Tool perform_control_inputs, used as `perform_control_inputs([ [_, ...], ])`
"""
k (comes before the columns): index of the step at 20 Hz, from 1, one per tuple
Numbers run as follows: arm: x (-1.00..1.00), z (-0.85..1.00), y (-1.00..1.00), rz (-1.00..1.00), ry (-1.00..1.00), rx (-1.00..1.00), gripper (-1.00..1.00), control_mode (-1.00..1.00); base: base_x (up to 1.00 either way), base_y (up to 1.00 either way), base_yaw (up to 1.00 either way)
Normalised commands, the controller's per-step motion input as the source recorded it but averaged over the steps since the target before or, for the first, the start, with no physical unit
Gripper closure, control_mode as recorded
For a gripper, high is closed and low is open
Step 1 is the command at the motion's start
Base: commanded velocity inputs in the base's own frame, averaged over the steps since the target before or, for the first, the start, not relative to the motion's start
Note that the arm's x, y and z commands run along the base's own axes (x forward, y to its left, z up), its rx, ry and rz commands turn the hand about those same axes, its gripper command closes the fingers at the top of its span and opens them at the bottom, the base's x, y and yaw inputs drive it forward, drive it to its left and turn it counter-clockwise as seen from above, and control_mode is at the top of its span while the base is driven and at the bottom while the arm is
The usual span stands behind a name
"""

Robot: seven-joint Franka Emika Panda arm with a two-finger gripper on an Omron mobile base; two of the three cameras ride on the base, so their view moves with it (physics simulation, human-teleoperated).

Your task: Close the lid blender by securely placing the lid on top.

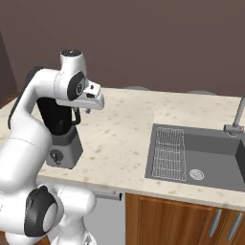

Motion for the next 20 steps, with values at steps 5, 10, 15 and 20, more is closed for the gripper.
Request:
perform_control_inputs([
  [5, -0.33, -0.07, 0.05, 0.0, 0.0, 0.0, -1.0, -1.0, 0.0, 0.0, 0.0],
  [10, -1.0, -0.14, 0.26, 0.0, -0.2, 0.0, -1.0, -1.0, 0.0, 0.0, 0.0],
  [15, -1.0, 0.0, 0.84, 0.09, -0.09, -0.01, -1.0, -1.0, 0.0, 0.0, 0.0],
  [20, -0.78, 0.0, 1.0, 0.24, 0.0, -0.08, -1.0, -1.0, 0.0, 0.0, 0.0],
])
